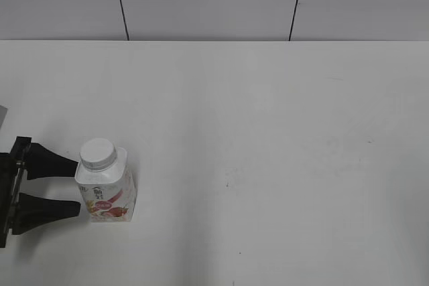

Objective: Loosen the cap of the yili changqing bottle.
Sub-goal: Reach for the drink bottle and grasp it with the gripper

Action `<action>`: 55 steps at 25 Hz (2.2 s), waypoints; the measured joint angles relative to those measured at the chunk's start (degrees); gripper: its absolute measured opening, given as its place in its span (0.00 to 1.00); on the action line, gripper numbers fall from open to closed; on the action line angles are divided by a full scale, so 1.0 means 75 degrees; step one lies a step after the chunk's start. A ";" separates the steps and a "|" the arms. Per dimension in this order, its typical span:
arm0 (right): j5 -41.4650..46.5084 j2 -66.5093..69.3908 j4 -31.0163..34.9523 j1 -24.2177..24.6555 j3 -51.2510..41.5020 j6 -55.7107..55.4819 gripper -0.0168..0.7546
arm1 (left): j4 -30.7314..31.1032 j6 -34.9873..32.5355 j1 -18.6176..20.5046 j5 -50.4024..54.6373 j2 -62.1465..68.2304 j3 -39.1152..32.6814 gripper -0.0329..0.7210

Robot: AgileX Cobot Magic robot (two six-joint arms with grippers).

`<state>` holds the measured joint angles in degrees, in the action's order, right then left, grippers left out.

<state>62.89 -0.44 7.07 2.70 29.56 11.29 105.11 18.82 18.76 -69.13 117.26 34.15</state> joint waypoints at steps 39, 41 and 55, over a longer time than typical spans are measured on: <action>0.0000 0.0000 0.0000 0.0000 0.0000 0.0000 0.73 | -0.0165 -0.0232 -0.0508 0.0000 0.0000 0.0126 0.90; 0.0000 0.0000 0.0000 0.0000 0.0000 0.0000 0.73 | -0.0257 -0.0241 -0.0625 -0.0001 0.0000 0.0184 0.89; 0.0000 0.0000 0.0000 0.0000 0.0000 0.0000 0.73 | -0.0808 -0.0463 -0.1187 -0.0009 0.0546 0.0227 0.83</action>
<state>62.89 -0.44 7.07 2.70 29.56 11.29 99.05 15.35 9.86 -69.19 121.36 35.85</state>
